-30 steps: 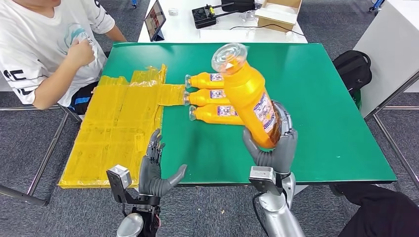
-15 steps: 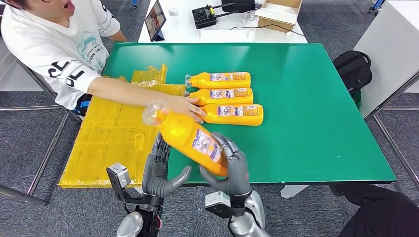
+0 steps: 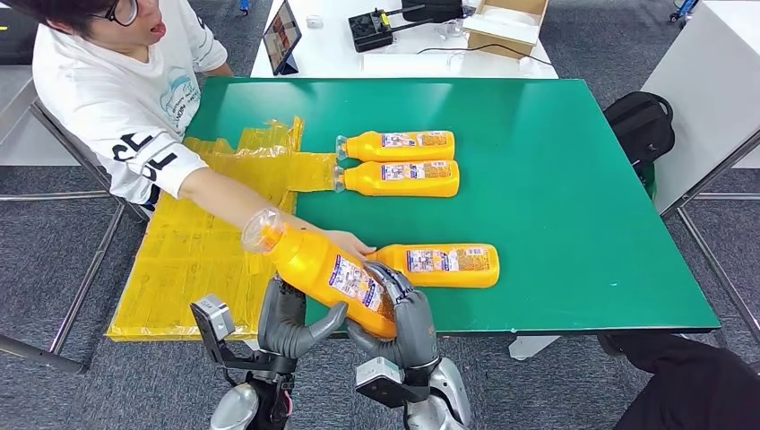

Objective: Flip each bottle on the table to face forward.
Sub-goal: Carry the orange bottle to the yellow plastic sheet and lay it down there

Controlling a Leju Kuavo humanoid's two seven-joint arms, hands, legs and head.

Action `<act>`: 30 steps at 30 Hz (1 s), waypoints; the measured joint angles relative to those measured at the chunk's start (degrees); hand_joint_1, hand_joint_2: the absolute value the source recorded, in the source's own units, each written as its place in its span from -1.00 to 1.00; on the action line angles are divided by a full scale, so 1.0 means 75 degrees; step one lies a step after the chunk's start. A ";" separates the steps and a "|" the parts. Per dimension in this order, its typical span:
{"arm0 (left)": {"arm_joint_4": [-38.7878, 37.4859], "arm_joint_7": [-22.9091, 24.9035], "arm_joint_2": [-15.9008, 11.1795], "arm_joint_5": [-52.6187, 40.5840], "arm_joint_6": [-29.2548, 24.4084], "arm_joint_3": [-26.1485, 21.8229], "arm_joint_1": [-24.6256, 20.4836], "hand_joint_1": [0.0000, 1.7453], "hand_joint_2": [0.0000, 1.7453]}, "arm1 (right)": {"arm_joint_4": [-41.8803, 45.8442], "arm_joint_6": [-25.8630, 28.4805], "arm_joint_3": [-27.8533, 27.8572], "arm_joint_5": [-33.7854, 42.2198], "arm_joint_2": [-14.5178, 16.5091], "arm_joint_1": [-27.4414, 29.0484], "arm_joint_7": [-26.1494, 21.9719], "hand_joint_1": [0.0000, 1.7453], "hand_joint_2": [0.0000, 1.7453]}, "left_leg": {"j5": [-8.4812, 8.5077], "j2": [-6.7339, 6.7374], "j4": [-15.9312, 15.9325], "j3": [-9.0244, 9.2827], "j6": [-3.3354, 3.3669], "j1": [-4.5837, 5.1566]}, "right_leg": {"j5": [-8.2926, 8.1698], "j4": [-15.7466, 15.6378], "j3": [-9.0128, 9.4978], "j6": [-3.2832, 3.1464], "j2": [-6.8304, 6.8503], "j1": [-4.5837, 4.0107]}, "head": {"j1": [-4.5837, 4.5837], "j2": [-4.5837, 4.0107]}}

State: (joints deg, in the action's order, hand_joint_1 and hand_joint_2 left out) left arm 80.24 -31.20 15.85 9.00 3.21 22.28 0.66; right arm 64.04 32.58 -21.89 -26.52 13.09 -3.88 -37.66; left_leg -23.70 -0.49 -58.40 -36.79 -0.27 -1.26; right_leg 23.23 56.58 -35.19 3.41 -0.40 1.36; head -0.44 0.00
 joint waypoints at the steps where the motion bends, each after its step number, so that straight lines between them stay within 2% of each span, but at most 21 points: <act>1: 0.0009 -0.0002 0.0000 0.0002 -0.0009 -0.0001 0.0000 -1.00 1.00 | -0.0029 0.0020 0.0001 -0.0028 0.0001 -0.0007 0.0009 1.00 1.00 | 0.0000 0.0000 0.0000 0.0000 0.0000 0.0000 | 0.0000 0.0000 0.0000 0.0000 0.0000 0.0000 | -0.0001 0.0000; 3: 0.0015 0.0001 0.0000 0.0005 -0.0015 -0.0007 0.0000 -1.00 1.00 | -0.0108 0.0222 -0.0008 -0.0306 0.0002 -0.0040 0.0062 1.00 1.00 | 0.0000 0.0000 0.0000 0.0000 0.0000 0.0000 | 0.0000 0.0000 0.0000 0.0000 0.0000 0.0000 | -0.0001 0.0000; 6: -0.0007 0.0044 0.0000 0.0018 0.0003 -0.0021 -0.0001 -1.00 1.00 | -0.0323 0.0792 -0.0043 -0.1279 0.0043 -0.0150 0.0214 1.00 1.00 | 0.0000 0.0001 0.0000 0.0001 0.0000 0.0000 | 0.0000 0.0000 -0.0001 0.0000 -0.0001 0.0000 | 0.0001 0.0000; 9: -0.0109 0.0065 0.0000 0.0058 -0.0006 -0.0070 -0.0005 -1.00 1.00 | -0.0570 0.0956 -0.0048 -0.1779 0.0149 -0.0235 0.0249 1.00 1.00 | 0.0000 0.0001 0.0000 0.0001 0.0000 0.0000 | 0.0000 0.0000 -0.0001 0.0000 0.0000 0.0000 | 0.0001 0.0000; 16: -0.0440 0.0025 0.0000 0.0141 -0.0062 -0.0123 -0.0017 -1.00 1.00 | -0.1077 0.0125 -0.0326 -0.0848 0.0187 -0.0291 0.0226 1.00 1.00 | 0.0000 0.0001 0.0000 0.0000 0.0000 0.0000 | 0.0000 0.0000 -0.0003 0.0000 0.0000 0.0000 | 0.0000 0.0000; 22: -0.0630 0.0025 0.0003 0.0238 -0.0087 -0.0138 -0.0015 -1.00 1.00 | -0.1370 0.0084 -0.0387 -0.0373 0.0227 -0.0269 0.0201 1.00 1.00 | 0.0000 0.0002 0.0000 0.0000 0.0000 0.0000 | 0.0000 0.0000 -0.0003 0.0000 -0.0001 0.0000 | -0.0001 0.0000; 30: -0.0641 0.0003 0.0005 0.0444 -0.0071 -0.0171 0.0004 -1.00 1.00 | -0.1523 -0.0049 -0.0432 -0.0245 0.0244 -0.0291 0.0202 1.00 1.00 | 0.0000 0.0002 0.0000 0.0001 0.0000 0.0000 | 0.0000 0.0000 -0.0003 0.0000 -0.0001 0.0000 | 0.0000 0.0000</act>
State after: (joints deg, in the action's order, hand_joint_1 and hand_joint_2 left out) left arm 75.43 -31.18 15.88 12.33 2.68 20.99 0.69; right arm 52.62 32.21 -25.13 -28.36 14.92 -6.06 -36.15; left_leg -23.70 -0.47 -58.40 -36.78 -0.28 -1.26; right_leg 23.23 56.58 -35.21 3.40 -0.40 1.36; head -0.44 0.00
